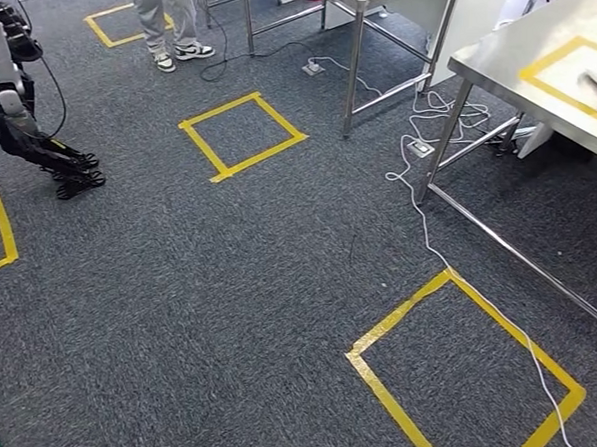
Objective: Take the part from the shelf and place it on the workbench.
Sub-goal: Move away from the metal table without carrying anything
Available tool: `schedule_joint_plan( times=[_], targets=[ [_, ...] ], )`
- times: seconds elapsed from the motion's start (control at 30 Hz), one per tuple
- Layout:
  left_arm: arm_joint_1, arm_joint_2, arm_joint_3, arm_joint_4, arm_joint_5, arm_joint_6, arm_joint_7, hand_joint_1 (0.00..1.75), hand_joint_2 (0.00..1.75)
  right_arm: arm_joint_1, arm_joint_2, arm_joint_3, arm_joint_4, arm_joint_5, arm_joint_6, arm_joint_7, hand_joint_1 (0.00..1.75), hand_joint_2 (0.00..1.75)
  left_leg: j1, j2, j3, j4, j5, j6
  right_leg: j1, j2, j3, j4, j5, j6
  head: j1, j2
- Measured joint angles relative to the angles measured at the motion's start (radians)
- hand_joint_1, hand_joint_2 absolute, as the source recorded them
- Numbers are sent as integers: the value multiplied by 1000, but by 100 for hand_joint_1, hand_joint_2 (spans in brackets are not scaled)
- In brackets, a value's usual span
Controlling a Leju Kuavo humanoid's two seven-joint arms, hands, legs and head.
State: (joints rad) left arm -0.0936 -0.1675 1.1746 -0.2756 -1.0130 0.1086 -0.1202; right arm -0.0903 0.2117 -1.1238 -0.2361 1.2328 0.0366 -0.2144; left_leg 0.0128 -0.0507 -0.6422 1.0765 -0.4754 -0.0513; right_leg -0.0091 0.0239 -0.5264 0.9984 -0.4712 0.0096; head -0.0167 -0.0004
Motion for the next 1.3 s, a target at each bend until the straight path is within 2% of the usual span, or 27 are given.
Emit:
schedule_joint_plan(
  times=[0.07, 0.1, 0.13, 0.2, 0.27, 0.3, 0.33, 0.4, 0.47, 0.53, 0.57, 0.6, 0.63, 0.67, 0.7, 0.77, 0.83, 0.87, 0.9, 0.97, 1.03, 1.1, 1.13, 1.17, 1.2, 1.23, 1.3],
  targets=[
    [-5, -2, -1, 1, -3, 0, 0, 0, 0, 3, -3, -5, 0, -3, 0, 3, 0, 0, -1, 31, -60, 135, -67, -3, 5, -32, -2, -1, 1, -4, -4, 0],
    [-6, -3, -1, 1, -4, -1, 0, 0, 0, 4, -5, -8, 0, -4, 0, 4, 0, 0, -1, 36, -78, 180, -82, -4, 7, -48, -3, -1, 0, -4, -4, 0],
    [-4, -3, -1, 1, -4, -1, 0, 0, 0, 4, -7, -10, 0, -4, 0, 4, 0, 0, -1, 38, -80, 194, -79, -3, 8, -63, -4, 0, 0, -4, -4, 0],
    [-1, -3, -1, 1, -6, -2, 2, 0, 0, 2, -10, -16, 0, -8, -1, 4, 0, 0, -1, 54, -25, 108, -27, 0, 9, -89, -2, 0, -1, -3, -4, 0],
    [-5, -5, -1, 1, -8, -3, 2, 0, 0, 1, -12, -20, 0, -14, -2, 2, 0, 0, -6, 106, 54, -27, 19, 6, 15, -112, -1, 3, -6, 5, -6, 0],
    [-8, -6, -1, 1, -9, -3, 2, 0, 0, 1, -13, -22, 0, -16, -3, 2, 0, 0, -8, 125, 77, -69, 27, 12, 18, -123, 1, 5, -9, 10, -5, 0],
    [-9, -7, -1, 1, -10, -4, 2, 0, 0, 0, -14, -23, -1, -16, -4, 2, 0, 0, -11, 132, 85, -88, 27, 17, 22, -135, 3, 6, -12, 16, -4, 0],
    [-6, -8, -1, 2, -10, -5, 2, 0, 0, -3, -15, -24, -1, -16, -6, 2, 0, 0, -11, 108, 81, -92, 27, 30, 21, -152, 7, 6, -16, 25, -1, 0],
    [-3, -10, -1, 2, -10, -5, 2, 0, 0, -6, -16, -25, -1, -16, -6, 1, 0, 0, -8, 86, 79, -93, 32, 41, 16, -114, -5, 40, -45, 36, 3, 0],
    [-6, -10, -1, 2, -10, -5, 2, 0, 0, -4, -17, -26, -1, -16, -7, 1, 0, 0, -5, 62, 75, -94, 35, 49, 13, -52, -53, 154, -110, 43, 10, 0],
    [-7, -10, -1, 2, -10, -5, 2, 0, 0, -2, -18, -27, -1, -16, -8, 1, 0, 0, -6, 47, 73, -94, 36, 51, 12, -36, -86, 226, -142, 44, 11, 0],
    [-8, -11, -1, 2, -10, -5, 2, 0, 44, 0, -18, -27, -1, -16, -8, 1, 0, 0, -6, 32, 72, -94, 37, 52, 12, -29, -111, 279, -159, 44, 12, 0],
    [-7, -11, -1, 2, -10, -5, 2, 0, 87, 2, -18, -28, -1, -16, -8, 1, 0, 0, -6, 17, 71, -93, 38, 52, 12, -26, -123, 300, -157, 44, 13, 0],
    [-5, -11, -1, 2, -10, -5, 2, 0, 131, 3, -18, -29, -1, -16, -8, 1, 0, 0, -6, 2, 72, -93, 39, 51, 11, -23, -114, 277, -133, 42, 13, 0],
    [-4, -11, -1, 2, -10, -5, 2, 0, 175, 3, -19, -29, -1, -16, -8, 1, 0, 0, -5, -14, 72, -93, 40, 49, 9, -14, -88, 218, -95, 41, 13, 0],
    [-5, -11, -1, 2, -10, -5, 2, 0, 175, 2, -20, -29, -1, -16, -8, 1, 0, 0, -5, -42, 69, -90, 43, 42, 0, 39, -28, 80, -34, 39, 12, 0],
    [-7, -11, -1, 2, -10, -5, 2, 0, 175, 2, -20, -29, -1, -16, -8, 1, 0, 0, -3, -65, 59, -89, 50, 29, -4, 80, -2, 19, -20, 37, 11, 0],
    [-6, -11, -1, 2, -10, -5, 2, 0, 175, 2, -20, -29, -1, -16, -9, 1, 0, 0, 0, -77, 54, -90, 54, 21, -2, 77, -1, 16, -20, 33, 11, 0],
    [-4, -10, -1, 2, -10, -5, 2, 0, 175, 2, -20, -30, -1, -16, -9, 1, 0, 0, 3, -86, 50, -93, 58, 13, 1, 66, -1, 16, -18, 27, 11, 0],
    [-1, -10, 0, 2, -10, -5, 2, 0, 87, 1, -20, -30, -1, -15, -10, 1, 0, 0, 3, -52, 36, -73, 44, 4, 2, 39, 2, 6, -10, 11, 8, 0],
    [-5, -12, 0, 3, -10, -5, 2, 0, 0, 3, -21, -30, -1, -14, -10, 4, 0, 0, -1, 9, -8, 19, -13, 1, 3, 5, 4, -1, -5, 0, 2, 0],
    [-9, -12, -1, 3, -10, -5, 2, 0, 0, 6, -21, -30, -1, -13, -10, 7, 0, 0, -1, 30, -62, 138, -67, -3, 7, -30, 3, -2, -6, -3, 0, 0],
    [-8, -12, -1, 3, -10, -5, 2, 0, 0, 6, -21, -30, -1, -12, -10, 7, 0, 0, -1, 33, -72, 167, -72, -4, 8, -47, 2, -1, -6, -4, 0, 0],
    [-6, -12, -1, 3, -11, -5, 2, 0, 0, 5, -21, -30, -1, -12, -10, 8, 0, 0, -1, 36, -66, 163, -60, -5, 8, -61, 2, -1, -6, -3, 0, 0],
    [-4, -11, -1, 3, -11, -5, 2, 0, 0, 4, -21, -30, -1, -11, -10, 8, 0, 0, -1, 42, -40, 124, -35, -5, 8, -74, 2, -1, -7, -3, 0, 0],
    [-4, -11, -1, 3, -12, -5, 2, 0, 0, 2, -21, -30, -1, -10, -10, 8, 0, 0, -1, 59, -2, 61, -5, -4, 8, -87, 4, -1, -8, 0, 0, 0],
    [-7, -12, 0, 3, -13, -6, 2, 0, 0, 1, -21, -30, -1, -7, -10, 8, 0, 0, -5, 101, 65, -56, 30, 2, 15, -109, 5, 2, -14, 9, 0, 0]
  ],
)
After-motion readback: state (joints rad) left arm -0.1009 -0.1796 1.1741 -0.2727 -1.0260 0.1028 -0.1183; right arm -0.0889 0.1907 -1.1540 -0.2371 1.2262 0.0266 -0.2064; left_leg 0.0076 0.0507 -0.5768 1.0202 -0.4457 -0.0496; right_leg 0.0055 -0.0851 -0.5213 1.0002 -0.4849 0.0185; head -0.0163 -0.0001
